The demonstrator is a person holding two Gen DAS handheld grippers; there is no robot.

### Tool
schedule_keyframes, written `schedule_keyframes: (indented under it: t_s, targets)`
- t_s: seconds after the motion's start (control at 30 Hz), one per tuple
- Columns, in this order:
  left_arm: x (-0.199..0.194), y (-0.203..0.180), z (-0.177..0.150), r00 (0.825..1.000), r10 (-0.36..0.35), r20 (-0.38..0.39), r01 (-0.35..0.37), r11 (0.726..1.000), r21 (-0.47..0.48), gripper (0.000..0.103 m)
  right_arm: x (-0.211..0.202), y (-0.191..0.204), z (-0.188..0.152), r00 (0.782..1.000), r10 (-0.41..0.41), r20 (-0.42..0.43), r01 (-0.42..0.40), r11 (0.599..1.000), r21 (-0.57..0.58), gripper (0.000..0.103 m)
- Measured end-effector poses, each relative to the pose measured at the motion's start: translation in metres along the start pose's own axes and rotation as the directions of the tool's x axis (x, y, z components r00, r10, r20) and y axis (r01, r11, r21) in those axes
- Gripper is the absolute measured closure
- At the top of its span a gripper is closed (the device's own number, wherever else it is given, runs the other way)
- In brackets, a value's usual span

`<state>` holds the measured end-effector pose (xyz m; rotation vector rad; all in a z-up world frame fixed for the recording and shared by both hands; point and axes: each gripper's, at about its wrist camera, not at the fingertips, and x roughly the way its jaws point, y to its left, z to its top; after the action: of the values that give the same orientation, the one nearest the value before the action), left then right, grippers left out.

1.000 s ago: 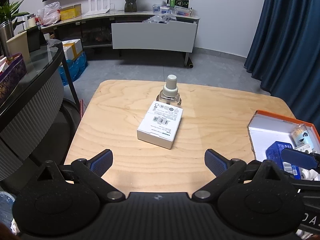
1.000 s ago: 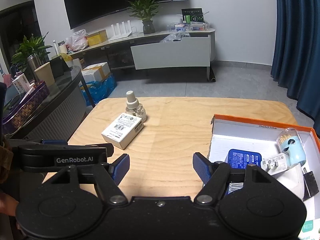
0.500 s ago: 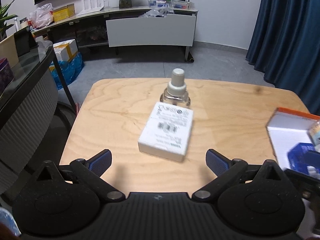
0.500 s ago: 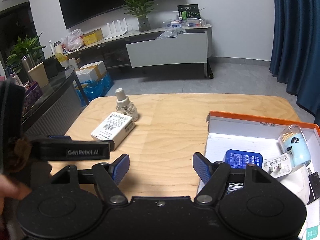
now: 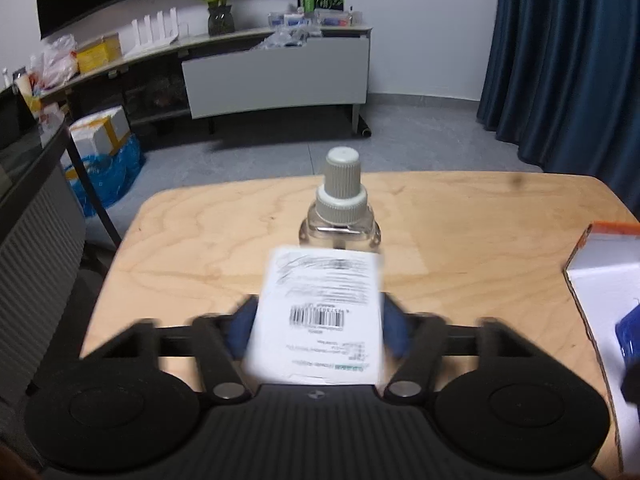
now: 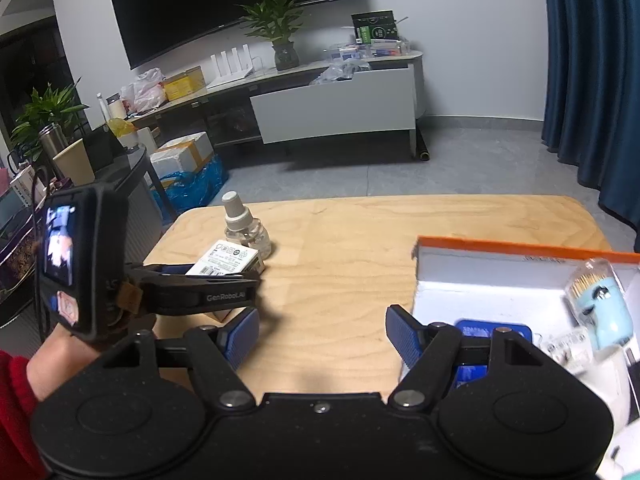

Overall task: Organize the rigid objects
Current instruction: 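Grasp the white charger box with the left gripper while the right gripper grasps the refill bottle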

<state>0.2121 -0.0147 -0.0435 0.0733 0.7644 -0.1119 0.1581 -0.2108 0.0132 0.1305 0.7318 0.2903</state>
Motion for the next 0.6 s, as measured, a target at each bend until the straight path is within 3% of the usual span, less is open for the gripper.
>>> schedule_keyframes:
  t_s: [0.13, 0.33, 0.53, 0.6]
  targets:
    - [-0.021, 0.009, -0.01, 1.0, 0.01, 0.025, -0.009, 1.0, -0.022, 0.043, 0.017, 0.008, 0.009, 0.999, 0.05, 0.008, -0.05, 0.999, -0.005, 0.016]
    - [-0.064, 0.03, -0.036, 0.998, 0.053, 0.034, -0.047, 0.986, -0.158, 0.043, 0.061, 0.03, 0.025, 0.991, 0.133, -0.014, -0.132, 0.989, 0.06, 0.013]
    - [-0.087, 0.04, -0.051, 0.998, 0.052, 0.039, -0.042, 0.974, -0.222, 0.043, 0.112, 0.061, 0.035, 0.994, 0.109, -0.011, -0.109, 0.993, 0.042, 0.013]
    - [-0.087, 0.04, -0.051, 0.998, 0.048, 0.042, -0.036, 0.972, -0.232, 0.043, 0.127, 0.069, 0.036, 0.998, 0.066, -0.003, -0.066, 0.998, 0.023, 0.013]
